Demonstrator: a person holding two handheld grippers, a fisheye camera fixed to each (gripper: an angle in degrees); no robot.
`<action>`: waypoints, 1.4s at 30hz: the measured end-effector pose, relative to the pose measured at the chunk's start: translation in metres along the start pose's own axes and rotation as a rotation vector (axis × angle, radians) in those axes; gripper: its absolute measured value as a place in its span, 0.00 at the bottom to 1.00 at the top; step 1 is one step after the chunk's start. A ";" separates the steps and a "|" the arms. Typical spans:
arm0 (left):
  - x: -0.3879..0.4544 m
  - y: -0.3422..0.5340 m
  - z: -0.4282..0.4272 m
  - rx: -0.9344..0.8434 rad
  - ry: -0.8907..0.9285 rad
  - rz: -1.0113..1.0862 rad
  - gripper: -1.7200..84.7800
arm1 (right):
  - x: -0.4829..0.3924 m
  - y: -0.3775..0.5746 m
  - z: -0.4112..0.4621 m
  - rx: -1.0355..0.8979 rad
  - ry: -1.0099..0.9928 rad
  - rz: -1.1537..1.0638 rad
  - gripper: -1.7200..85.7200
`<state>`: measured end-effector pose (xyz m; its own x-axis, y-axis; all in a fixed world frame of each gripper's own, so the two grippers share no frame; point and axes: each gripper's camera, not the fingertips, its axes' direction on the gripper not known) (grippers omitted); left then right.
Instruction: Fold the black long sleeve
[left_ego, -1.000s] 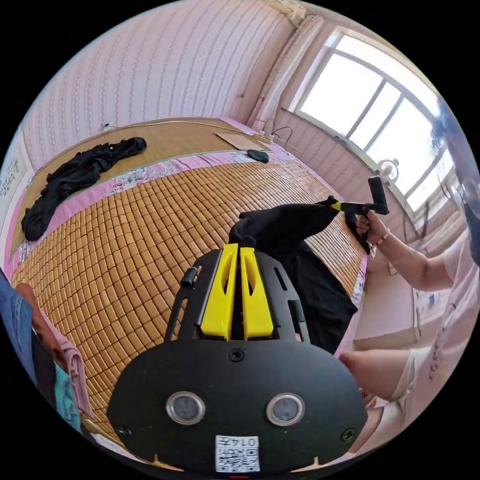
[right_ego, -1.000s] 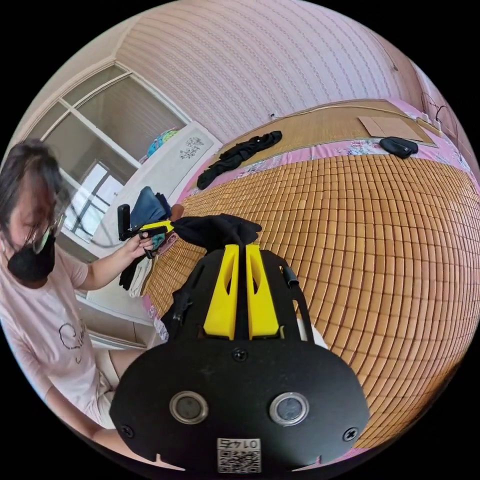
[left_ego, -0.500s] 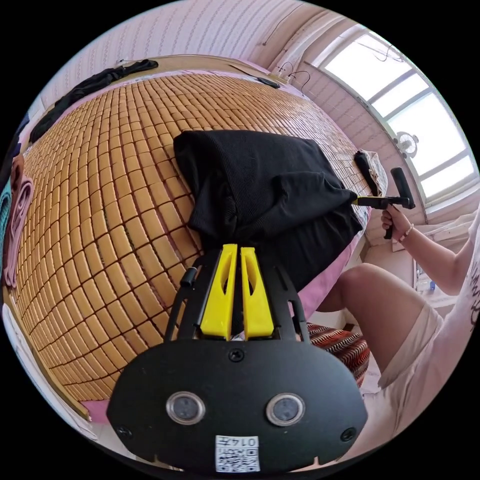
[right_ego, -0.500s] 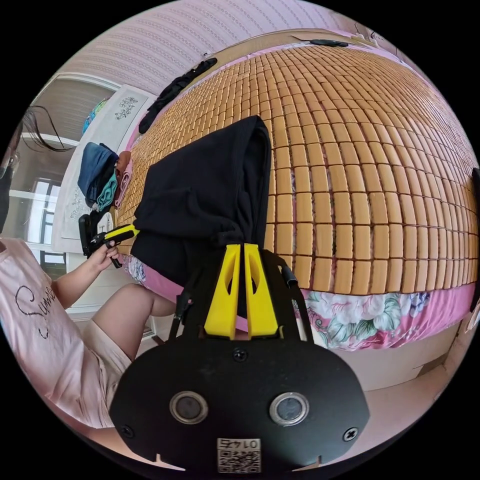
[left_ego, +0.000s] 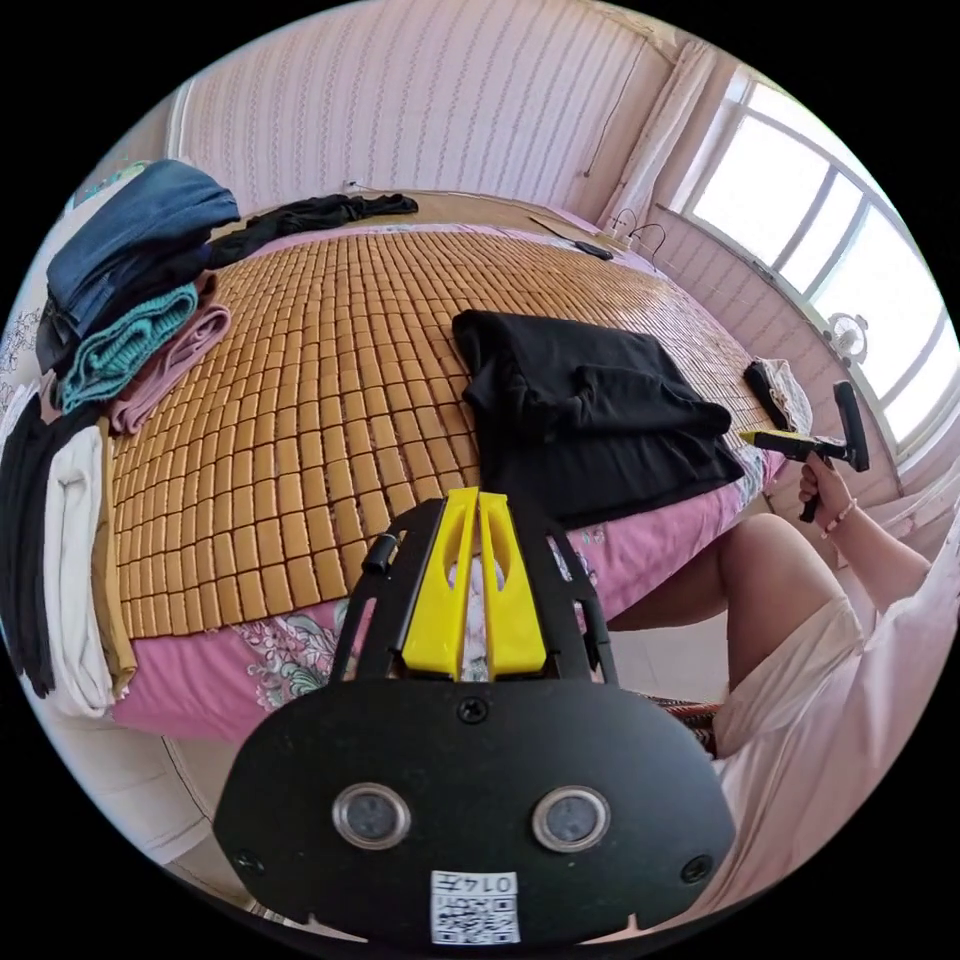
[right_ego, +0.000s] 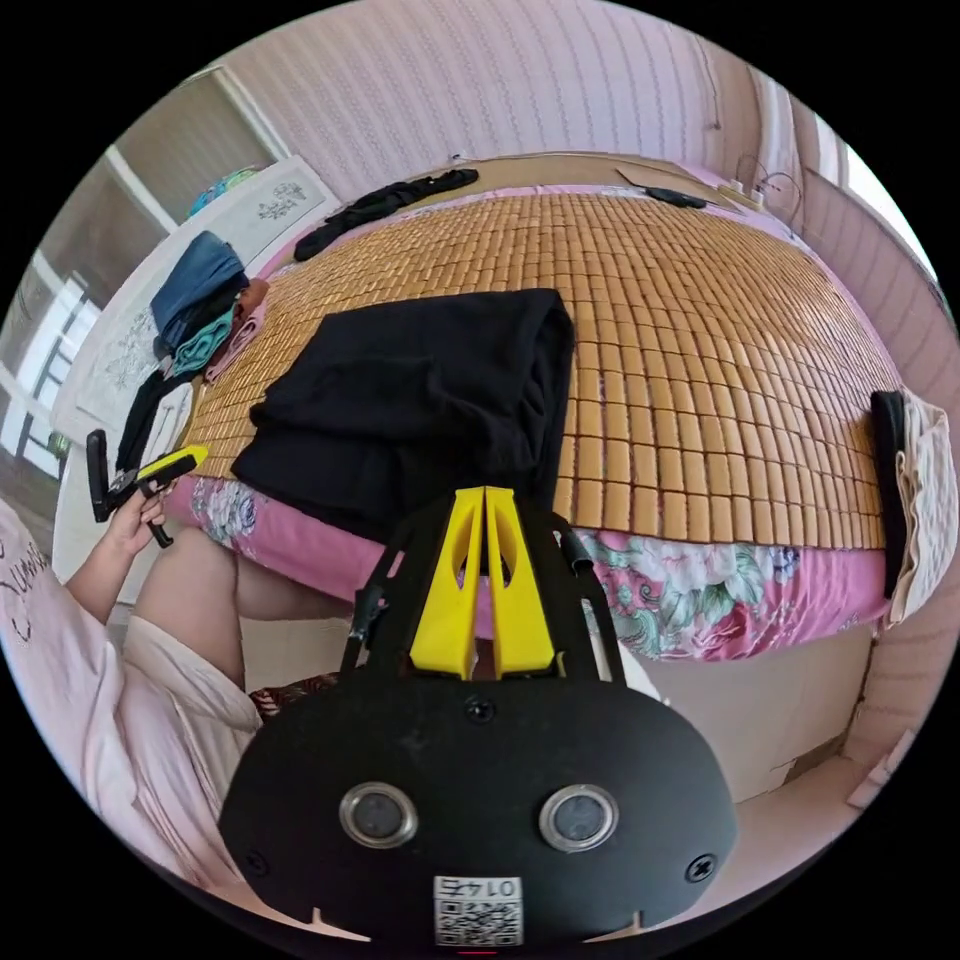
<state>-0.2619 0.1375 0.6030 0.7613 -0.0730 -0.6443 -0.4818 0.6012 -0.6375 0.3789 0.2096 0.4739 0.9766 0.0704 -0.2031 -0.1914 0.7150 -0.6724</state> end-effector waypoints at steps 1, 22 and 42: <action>0.008 0.015 -0.008 0.036 -0.007 0.004 0.01 | -0.014 0.011 0.005 -0.033 -0.014 -0.039 0.02; 0.155 0.067 -0.077 0.186 0.008 0.140 0.09 | -0.140 0.079 0.009 -0.113 -0.033 -0.383 0.02; 0.179 -0.106 0.125 -0.130 -0.059 0.185 0.14 | -0.050 -0.058 0.079 -0.015 -0.015 -0.126 0.17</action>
<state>-0.0202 0.1598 0.6082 0.6773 0.0781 -0.7315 -0.6643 0.4922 -0.5625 0.3488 0.2201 0.5794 0.9944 -0.0089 -0.1052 -0.0680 0.7083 -0.7026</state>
